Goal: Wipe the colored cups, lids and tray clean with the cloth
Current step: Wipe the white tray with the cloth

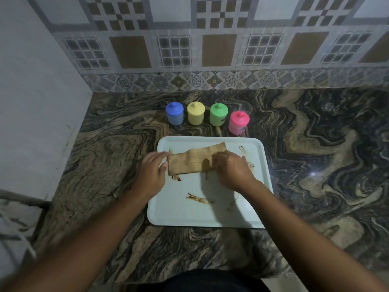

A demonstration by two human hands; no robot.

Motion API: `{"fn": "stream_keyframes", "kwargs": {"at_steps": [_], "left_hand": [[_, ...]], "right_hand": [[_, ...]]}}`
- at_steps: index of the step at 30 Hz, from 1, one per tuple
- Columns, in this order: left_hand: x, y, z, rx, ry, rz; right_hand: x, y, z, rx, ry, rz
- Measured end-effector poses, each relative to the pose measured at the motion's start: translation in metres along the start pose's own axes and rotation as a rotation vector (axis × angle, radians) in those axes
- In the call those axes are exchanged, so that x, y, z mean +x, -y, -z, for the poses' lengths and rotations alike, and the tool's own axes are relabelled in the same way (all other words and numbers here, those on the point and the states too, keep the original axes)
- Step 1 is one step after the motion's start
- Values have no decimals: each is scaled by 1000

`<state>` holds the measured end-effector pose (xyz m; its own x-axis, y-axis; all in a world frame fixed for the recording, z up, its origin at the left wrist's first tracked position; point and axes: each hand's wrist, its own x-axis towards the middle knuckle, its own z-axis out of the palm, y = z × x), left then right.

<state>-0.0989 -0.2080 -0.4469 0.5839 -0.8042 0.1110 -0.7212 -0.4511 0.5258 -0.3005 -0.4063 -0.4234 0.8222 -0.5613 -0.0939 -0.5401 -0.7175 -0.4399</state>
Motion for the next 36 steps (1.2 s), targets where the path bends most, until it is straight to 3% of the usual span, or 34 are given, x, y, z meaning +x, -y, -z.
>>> {"fn": "stream_keyframes", "kwargs": {"at_steps": [2, 5, 8, 12, 16, 21, 25, 28, 32, 36], "left_hand": [[2, 9, -1, 42, -14, 104], [0, 15, -8, 129, 90, 204], [-8, 22, -18, 181, 94, 188], [-7, 25, -21, 185, 82, 168], [-8, 27, -20, 190, 79, 141], [-9, 25, -18, 199, 81, 156], [-10, 20, -19, 226, 91, 200], [-9, 15, -21, 239, 96, 230], [-6, 14, -23, 265, 127, 244], [-6, 13, -23, 253, 137, 276]], "right_hand": [[1, 21, -11, 40, -65, -9], [8, 57, -32, 4, 31, -160], [17, 74, -56, -21, 60, -289], [27, 85, -71, -117, 88, -331], [31, 107, -88, -157, 185, -67], [-11, 100, -101, -16, 200, 226], [-74, 73, -94, 7, 224, 338], [-108, 34, -77, 12, 168, 212], [-82, -26, -49, -50, 15, -110], [-19, -3, -49, -110, -3, -213]]}}
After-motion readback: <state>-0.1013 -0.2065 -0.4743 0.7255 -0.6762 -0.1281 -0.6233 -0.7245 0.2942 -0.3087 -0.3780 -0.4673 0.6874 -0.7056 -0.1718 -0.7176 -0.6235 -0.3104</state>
